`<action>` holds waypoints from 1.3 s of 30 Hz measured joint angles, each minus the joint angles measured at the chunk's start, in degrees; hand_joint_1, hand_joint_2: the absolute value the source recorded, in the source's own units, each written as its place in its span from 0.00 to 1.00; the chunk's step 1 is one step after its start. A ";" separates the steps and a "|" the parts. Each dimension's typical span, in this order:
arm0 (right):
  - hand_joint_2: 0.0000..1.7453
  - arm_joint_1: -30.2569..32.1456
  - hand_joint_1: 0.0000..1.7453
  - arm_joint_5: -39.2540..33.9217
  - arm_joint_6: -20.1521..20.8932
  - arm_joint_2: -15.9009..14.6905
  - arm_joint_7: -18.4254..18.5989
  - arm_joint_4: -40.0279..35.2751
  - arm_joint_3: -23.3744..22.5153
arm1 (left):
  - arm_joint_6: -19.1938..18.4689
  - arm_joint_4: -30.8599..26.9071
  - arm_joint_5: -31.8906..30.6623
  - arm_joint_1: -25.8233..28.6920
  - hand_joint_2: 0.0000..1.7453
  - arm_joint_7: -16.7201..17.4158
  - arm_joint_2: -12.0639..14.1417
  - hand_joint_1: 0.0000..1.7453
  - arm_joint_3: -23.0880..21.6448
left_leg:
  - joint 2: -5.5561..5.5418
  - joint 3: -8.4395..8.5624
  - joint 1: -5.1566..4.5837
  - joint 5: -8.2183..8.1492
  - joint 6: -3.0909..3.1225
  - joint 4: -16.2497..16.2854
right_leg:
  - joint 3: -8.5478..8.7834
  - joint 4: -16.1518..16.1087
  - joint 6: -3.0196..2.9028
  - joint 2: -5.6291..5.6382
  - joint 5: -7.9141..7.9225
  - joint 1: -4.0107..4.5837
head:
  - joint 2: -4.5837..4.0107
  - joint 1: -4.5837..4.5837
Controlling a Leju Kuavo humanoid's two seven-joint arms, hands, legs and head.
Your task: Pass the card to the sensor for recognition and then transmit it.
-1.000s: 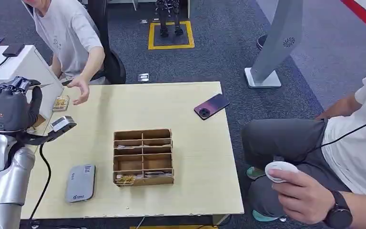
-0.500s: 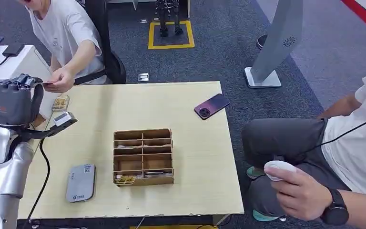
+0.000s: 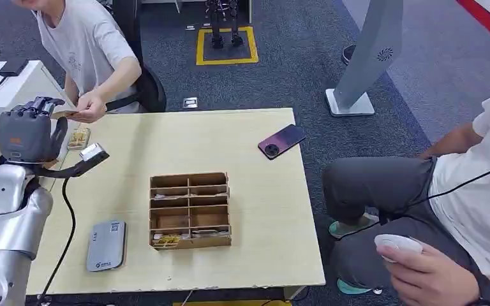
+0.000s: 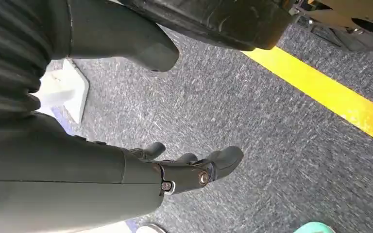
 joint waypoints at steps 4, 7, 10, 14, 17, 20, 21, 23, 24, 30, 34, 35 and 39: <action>1.00 -0.04 0.00 -0.39 -0.17 0.00 -0.15 0.02 0.28 | 0.24 3.14 3.41 -0.91 1.00 -0.15 -1.05 0.00 0.00 | -0.01 -0.04 0.00 0.00 0.00 0.00 | -0.01 0.00 0.00 -0.01 0.00 0.00 | 0.00 0.02; 1.00 -0.02 0.00 -0.44 -0.24 -0.02 -0.02 0.02 0.35 | 0.28 4.50 5.50 -1.30 1.00 -0.28 -1.55 0.00 0.00 | 0.01 -0.03 0.00 0.01 -0.01 0.00 | -0.01 0.00 0.00 -0.01 0.02 0.00 | 0.00 0.00; 1.00 -0.03 0.00 -0.48 -0.59 0.00 0.41 0.09 0.44 | 0.31 5.48 9.18 -1.34 1.00 -2.04 -1.88 0.00 0.00 | -0.01 -0.03 0.00 0.01 -0.01 0.01 | -0.01 0.00 0.00 -0.02 0.02 0.00 | 0.00 0.00; 1.00 -0.03 0.00 -0.66 -1.05 0.00 1.23 0.22 0.81 | -0.94 5.22 15.17 -0.69 1.00 -2.73 -2.27 0.00 -1.40 | -0.01 -0.03 0.00 0.01 -0.01 0.01 | -0.01 0.00 0.00 -0.02 0.02 0.00 | 0.00 0.00; 1.00 -0.19 0.00 -1.73 -0.83 0.04 1.64 0.24 1.11 | -5.02 2.15 19.05 0.99 1.00 -3.66 -2.60 0.00 -4.68 | -0.01 -0.04 -0.01 0.01 -0.01 0.03 | -0.04 -0.01 0.01 -0.03 0.01 0.00 | 0.00 0.00; 1.00 -2.57 0.00 -4.24 0.63 1.13 6.62 -0.04 1.05 | -17.47 -3.48 25.83 2.25 1.00 -7.06 -5.30 0.00 -10.71 | -0.22 -0.16 -0.01 0.05 0.05 0.09 | -0.03 -0.02 0.08 -0.18 0.06 0.00 | 0.00 -0.04; 1.00 -3.82 0.00 -4.77 1.03 1.44 7.54 -0.15 1.03 | -19.97 -5.91 26.51 2.99 1.00 -6.49 -6.36 0.00 -13.65 | -0.26 -0.20 -0.01 0.06 0.05 0.11 | -0.03 -0.02 0.12 -0.23 0.08 0.00 | 0.00 -0.04; 1.00 -5.88 0.00 -5.86 2.12 2.47 7.98 -0.28 1.05 | -21.20 -11.27 26.42 4.15 1.00 -5.46 -7.32 0.00 -21.06 | -0.13 -0.21 -0.02 0.05 0.05 0.16 | -0.03 -0.02 0.17 -0.15 0.12 0.01 | 0.00 0.15; 1.00 -6.24 0.00 -6.36 2.25 3.06 7.85 -0.26 1.07 | -20.81 -13.79 26.95 4.85 1.00 -5.46 -7.63 0.00 -23.99 | -0.06 -0.19 -0.07 0.03 0.08 0.16 | -0.02 -0.02 0.17 -0.09 0.15 -0.03 | 0.00 0.09; 1.00 -6.07 0.00 -7.72 1.79 3.32 6.97 -0.02 1.05 | -19.26 -26.17 29.92 9.34 1.00 -5.16 -8.28 0.00 -35.22 | -0.14 -0.23 -0.18 -0.02 0.16 0.16 | -0.06 -0.02 0.25 -0.16 0.07 -0.17 | 0.00 -0.04; 1.00 -6.07 0.00 -8.39 1.73 3.34 7.21 0.00 1.05 | -19.15 -29.71 32.31 10.61 1.00 -7.19 -8.26 0.00 -38.06 | -0.15 -0.23 -0.17 -0.02 0.16 0.15 | -0.05 -0.02 0.25 -0.18 0.07 -0.17 | 0.00 -0.04; 1.00 -6.07 0.00 -8.63 1.71 3.34 7.19 0.00 1.05 | -18.78 -30.49 32.72 11.18 1.00 -7.39 -8.28 0.00 -38.47 | -0.14 -0.23 -0.17 -0.02 0.16 0.15 | -0.05 -0.02 0.25 -0.18 0.07 -0.17 | 0.00 -0.04; 1.00 -6.06 0.00 -8.81 1.53 3.34 7.19 0.02 1.05 | -18.03 -32.46 33.27 12.86 1.00 -7.74 -8.35 0.00 -39.26 | -0.15 -0.22 -0.17 -0.01 0.16 0.15 | -0.05 -0.02 0.25 -0.18 0.08 -0.16 | 0.00 -0.04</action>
